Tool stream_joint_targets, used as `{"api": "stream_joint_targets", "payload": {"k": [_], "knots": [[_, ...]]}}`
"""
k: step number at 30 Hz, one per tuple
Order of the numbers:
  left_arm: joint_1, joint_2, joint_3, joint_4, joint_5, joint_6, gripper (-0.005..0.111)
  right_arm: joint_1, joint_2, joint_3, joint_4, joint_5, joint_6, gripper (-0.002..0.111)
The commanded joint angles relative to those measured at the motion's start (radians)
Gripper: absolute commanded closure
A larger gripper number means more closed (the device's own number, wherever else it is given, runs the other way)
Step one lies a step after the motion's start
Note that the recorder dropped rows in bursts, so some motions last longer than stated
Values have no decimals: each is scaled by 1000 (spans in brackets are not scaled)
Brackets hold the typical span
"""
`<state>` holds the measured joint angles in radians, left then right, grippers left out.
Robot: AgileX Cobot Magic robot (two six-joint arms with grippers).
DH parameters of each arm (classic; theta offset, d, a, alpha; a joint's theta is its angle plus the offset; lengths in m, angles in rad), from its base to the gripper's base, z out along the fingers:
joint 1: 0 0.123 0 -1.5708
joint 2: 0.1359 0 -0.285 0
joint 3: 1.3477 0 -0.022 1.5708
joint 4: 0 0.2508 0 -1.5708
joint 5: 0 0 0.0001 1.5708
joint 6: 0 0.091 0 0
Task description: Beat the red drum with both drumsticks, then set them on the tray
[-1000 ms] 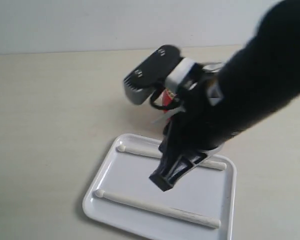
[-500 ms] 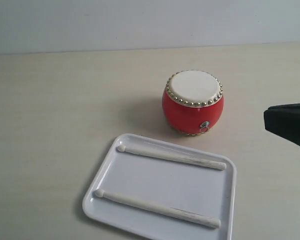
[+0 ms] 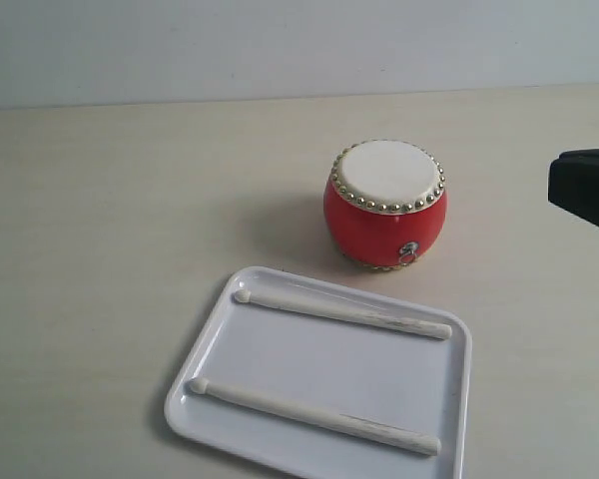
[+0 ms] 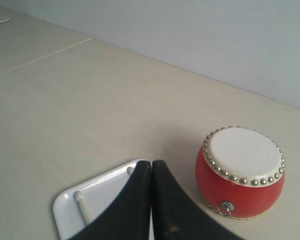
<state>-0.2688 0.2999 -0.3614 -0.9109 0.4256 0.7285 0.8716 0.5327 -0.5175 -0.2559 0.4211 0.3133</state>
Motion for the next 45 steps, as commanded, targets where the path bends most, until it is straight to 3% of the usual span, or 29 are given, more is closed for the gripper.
{"api": "stream_joint_targets", "payload": {"k": [1,10,18,22,27,31,33,35,37,38,40,45], "knots": [[3,-7,0,0,-7,-1,107,1,-6,5,-7,-8,6,108],[16,-29,2,5,-5,-1,107,1,-6,5,-5,-8,6,108],[226,-242,2,26,-2,142,107,1,-6,5,-7,-6,6,108],[184,-256,2,36,-3,171,107,1,-6,5,-7,-6,6,108],[182,-256,6,17,-14,184,107,1,-6,5,-9,-6,3,108],[182,-256,94,-28,-166,175,107,1,-7,5,-5,-6,5,108],[182,-253,143,44,-188,68,107,1,-7,5,-5,-6,5,108],[182,-253,183,307,-211,-210,107,1,-7,5,-5,-6,5,108],[182,-253,277,666,-439,-608,107,1,-7,5,-5,-6,5,108],[182,-253,305,725,-528,-673,107,1,-7,5,-5,-6,5,108],[182,-253,361,736,-623,-679,107,1,-7,5,-5,-6,5,108],[182,-253,361,803,-522,-698,107,1,-7,3,-5,-6,5,108]]}}
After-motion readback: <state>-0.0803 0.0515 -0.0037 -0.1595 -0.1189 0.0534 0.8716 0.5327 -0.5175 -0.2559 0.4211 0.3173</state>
